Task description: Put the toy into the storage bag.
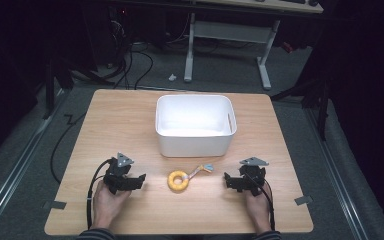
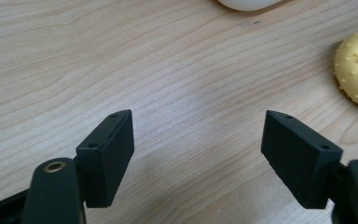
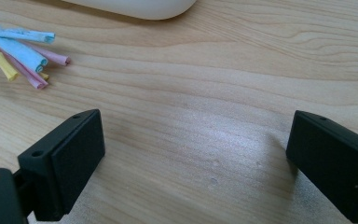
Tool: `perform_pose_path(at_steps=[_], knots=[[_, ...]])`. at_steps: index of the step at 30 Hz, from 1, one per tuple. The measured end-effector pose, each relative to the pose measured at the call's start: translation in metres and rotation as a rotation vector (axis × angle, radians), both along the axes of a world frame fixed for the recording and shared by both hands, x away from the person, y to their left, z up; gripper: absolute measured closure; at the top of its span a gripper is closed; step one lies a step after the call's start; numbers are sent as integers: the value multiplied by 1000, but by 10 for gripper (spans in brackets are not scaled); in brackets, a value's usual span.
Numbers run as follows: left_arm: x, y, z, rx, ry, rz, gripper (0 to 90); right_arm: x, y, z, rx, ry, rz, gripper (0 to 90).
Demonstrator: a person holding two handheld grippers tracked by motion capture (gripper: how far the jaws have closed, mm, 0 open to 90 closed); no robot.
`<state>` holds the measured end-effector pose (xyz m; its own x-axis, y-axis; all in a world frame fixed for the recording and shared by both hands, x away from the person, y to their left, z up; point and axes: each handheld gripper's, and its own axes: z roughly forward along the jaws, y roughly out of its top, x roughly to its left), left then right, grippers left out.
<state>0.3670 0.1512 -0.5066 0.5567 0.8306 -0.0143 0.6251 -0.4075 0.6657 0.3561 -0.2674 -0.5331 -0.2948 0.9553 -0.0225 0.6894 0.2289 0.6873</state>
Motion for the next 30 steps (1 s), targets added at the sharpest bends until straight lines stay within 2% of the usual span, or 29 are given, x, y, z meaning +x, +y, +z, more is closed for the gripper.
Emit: perform_pose_path(at_steps=[4, 7, 16, 24, 30], knots=[[-3, -1, 8, -2, -3, -23, 305, 0, 0, 0, 0, 0, 0, 41], [-4, -2, 13, -13, 5, -36, 303, 0, 0, 0, 2, 3, -7, 39], [-7, -13, 30, 1, 8, -69, 281, 0, 0, 0, 2, 4, -14, 37], [-5, -18, 35, 13, 27, -83, 275, 0, -1, 0, 2, 4, -26, 37], [-6, -25, 41, 12, 23, -97, 274, 0, 0, 0, 3, 2, -21, 37]])
